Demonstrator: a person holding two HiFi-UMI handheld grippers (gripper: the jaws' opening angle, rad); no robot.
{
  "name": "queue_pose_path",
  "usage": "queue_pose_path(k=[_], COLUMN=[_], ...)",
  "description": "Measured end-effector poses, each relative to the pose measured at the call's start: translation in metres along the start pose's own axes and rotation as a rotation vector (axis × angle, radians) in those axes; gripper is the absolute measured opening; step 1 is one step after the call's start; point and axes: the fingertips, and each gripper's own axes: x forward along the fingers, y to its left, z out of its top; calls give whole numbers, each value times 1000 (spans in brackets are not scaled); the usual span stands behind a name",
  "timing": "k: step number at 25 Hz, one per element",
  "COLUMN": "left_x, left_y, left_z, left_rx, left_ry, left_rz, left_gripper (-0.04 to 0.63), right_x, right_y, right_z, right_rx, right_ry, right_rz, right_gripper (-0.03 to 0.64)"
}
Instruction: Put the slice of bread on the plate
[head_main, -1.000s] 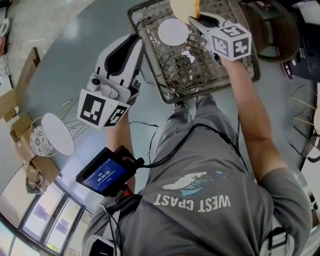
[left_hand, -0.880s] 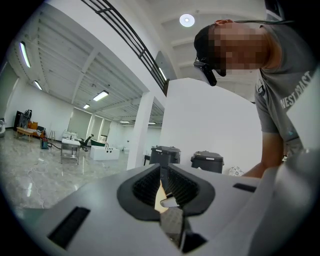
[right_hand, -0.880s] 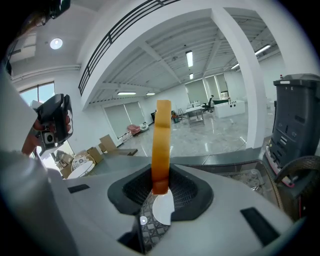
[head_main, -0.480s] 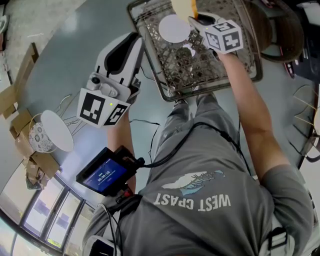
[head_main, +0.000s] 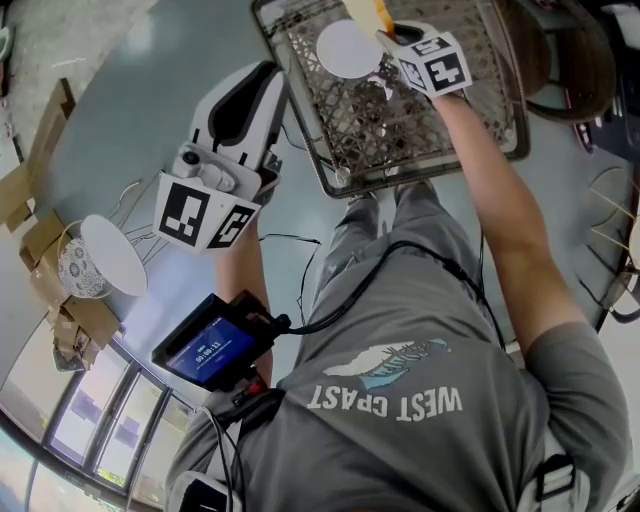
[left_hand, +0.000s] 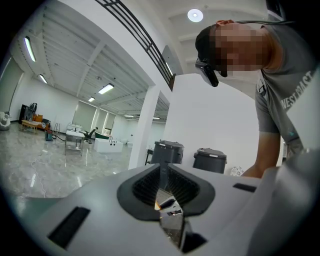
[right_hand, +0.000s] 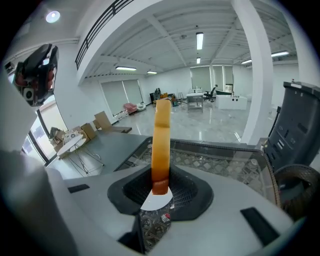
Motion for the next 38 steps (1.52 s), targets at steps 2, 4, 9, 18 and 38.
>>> queue_pose_path(k=[2,4,9,18,38], left_x=[0,1,2,5,3], left_y=[1,1,4,8,9], left_z=[-1,-1,-3,-11,-23], left_rx=[-3,-6,-14,-32,-58], left_ry=[5,8,19,40,63], left_rz=[3,5,16,27,30], left_gripper=[49,49,49,49,49], right_x=[4,7,16,33,65], right_y=[-1,-3,-6,1,35], right_z=[-2,-4,-12,-28,-55], right_rx=[-14,-26,-69,-225,-967], right_ry=[11,23,60,133,283], right_rz=[-11,-21,-44,-81,-191], right_gripper=[87,87,87,87,87])
